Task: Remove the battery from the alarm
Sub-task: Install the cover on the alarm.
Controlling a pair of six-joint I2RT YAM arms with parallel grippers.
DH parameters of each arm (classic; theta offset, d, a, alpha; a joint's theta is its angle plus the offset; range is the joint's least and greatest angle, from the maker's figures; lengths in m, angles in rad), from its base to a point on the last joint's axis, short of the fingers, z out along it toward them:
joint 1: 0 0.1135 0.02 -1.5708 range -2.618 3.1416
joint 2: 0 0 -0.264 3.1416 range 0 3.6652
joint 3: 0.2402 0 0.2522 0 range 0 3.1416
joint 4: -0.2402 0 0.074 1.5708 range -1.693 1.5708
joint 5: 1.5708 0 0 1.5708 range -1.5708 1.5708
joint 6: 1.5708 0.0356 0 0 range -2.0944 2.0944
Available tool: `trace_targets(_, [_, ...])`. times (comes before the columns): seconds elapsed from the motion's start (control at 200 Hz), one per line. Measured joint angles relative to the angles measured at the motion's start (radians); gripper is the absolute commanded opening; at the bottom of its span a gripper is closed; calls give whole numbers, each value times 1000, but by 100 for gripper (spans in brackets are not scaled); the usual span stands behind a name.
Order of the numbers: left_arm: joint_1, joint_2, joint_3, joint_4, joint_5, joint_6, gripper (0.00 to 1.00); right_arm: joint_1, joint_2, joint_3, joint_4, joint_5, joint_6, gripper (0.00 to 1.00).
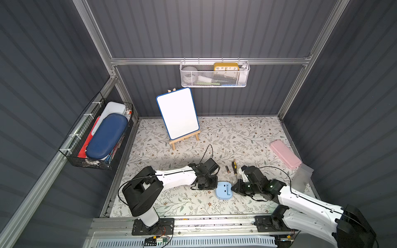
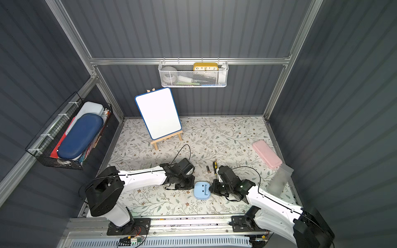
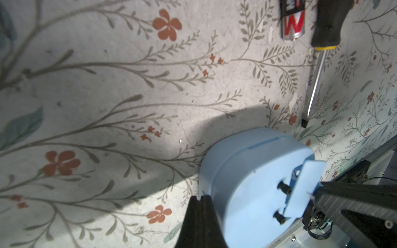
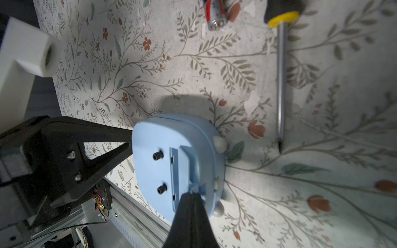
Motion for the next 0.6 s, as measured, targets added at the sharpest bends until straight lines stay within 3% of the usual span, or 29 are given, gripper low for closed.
trace_targets(0.6, [0,5,1,2,0,1,0,1,6,1,11,-15,-3,2])
